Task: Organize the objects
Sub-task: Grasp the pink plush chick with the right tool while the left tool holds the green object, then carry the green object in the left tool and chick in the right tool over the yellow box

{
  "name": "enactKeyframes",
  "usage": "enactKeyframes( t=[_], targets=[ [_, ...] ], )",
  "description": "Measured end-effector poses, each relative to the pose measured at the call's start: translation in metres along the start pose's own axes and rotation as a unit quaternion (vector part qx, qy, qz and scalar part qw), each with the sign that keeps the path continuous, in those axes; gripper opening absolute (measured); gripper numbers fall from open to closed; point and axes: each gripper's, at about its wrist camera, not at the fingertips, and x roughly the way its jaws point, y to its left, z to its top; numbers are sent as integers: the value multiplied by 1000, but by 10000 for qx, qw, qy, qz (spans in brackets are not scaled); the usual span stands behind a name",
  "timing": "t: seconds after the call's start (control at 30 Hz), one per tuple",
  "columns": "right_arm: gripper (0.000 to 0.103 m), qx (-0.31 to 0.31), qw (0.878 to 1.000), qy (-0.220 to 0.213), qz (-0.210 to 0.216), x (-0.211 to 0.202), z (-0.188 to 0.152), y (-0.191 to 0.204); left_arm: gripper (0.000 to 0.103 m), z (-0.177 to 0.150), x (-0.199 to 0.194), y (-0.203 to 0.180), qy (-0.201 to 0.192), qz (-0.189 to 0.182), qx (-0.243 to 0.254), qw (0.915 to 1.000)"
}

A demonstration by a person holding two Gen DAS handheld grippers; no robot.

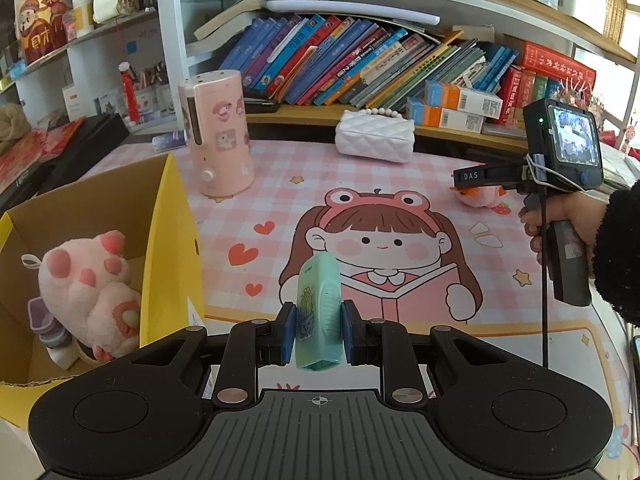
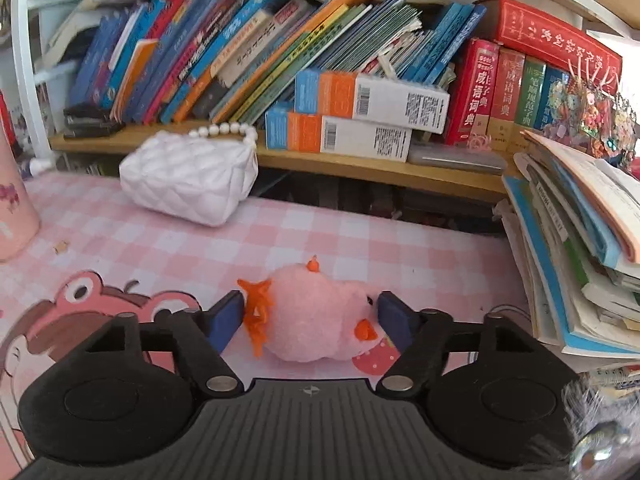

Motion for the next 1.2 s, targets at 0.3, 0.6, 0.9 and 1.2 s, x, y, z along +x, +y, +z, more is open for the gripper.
enactKeyframes(
  t=[0.3, 0.6, 0.9, 1.2],
  targets=[
    [91, -178, 9997, 67, -143, 9, -4, 2, 22, -3, -7, 2, 17, 100, -25, 9999],
    [88, -6, 9999, 127, -105, 18, -5, -2, 22, -4, -10, 5, 15, 178, -90, 9998],
    [83, 283, 9994, -60, 195, -22, -10, -3, 22, -4, -14, 5, -95, 66, -59, 9999],
    [84, 660, 9975, -152, 191, -95, -21, 2, 22, -12, -31, 16, -325, -173, -156, 9992]
  ],
)
